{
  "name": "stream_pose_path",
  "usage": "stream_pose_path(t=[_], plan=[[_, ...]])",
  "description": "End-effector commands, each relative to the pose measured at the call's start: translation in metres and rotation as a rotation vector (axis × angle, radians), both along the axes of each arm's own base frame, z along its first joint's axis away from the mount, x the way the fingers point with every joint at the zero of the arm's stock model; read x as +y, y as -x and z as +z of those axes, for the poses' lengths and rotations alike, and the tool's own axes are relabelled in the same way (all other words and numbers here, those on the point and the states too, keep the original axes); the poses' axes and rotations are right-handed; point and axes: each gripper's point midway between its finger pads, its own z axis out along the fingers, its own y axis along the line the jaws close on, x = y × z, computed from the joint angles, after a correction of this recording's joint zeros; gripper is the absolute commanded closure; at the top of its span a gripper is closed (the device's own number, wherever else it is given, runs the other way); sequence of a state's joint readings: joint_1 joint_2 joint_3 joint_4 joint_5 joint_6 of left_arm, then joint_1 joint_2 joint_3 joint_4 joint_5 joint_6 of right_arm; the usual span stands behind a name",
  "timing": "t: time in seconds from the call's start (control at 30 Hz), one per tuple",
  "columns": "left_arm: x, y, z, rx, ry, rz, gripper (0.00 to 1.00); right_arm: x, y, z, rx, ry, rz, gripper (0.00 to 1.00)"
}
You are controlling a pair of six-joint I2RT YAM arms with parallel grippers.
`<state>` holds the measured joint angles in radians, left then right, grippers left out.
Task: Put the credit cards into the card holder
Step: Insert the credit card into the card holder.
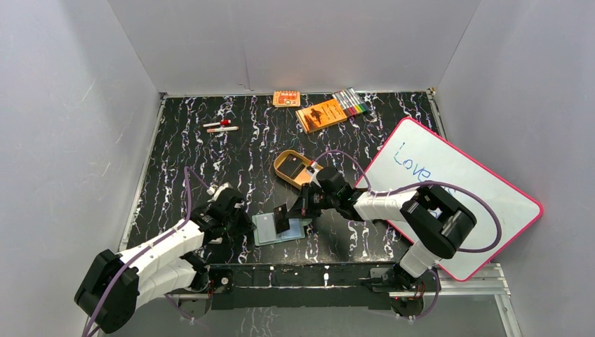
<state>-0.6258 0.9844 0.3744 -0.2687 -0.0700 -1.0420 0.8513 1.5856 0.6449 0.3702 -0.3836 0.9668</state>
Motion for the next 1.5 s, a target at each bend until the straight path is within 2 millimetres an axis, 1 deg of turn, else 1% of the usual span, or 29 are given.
stream_pose_path(t=[0.0,0.5,1.1,1.3,1.47], plan=[[0.004,0.003,-0.003,0.007,-0.013,0.007,0.86,0.008,-0.005,0.019,-0.048,-0.055,-0.002,1.0],[0.004,0.004,-0.004,0.008,-0.014,0.007,0.86,0.011,0.0,0.005,-0.001,-0.041,0.02,1.0],[0.004,0.005,-0.005,0.011,-0.009,0.007,0.86,0.016,0.005,-0.003,0.027,-0.038,0.031,1.0],[0.004,0.005,-0.005,0.01,-0.012,0.006,0.87,0.015,0.007,-0.009,0.045,-0.033,0.032,1.0],[0.004,0.005,-0.005,0.01,-0.013,0.008,0.87,0.009,0.008,-0.014,0.048,0.0,0.017,1.0]])
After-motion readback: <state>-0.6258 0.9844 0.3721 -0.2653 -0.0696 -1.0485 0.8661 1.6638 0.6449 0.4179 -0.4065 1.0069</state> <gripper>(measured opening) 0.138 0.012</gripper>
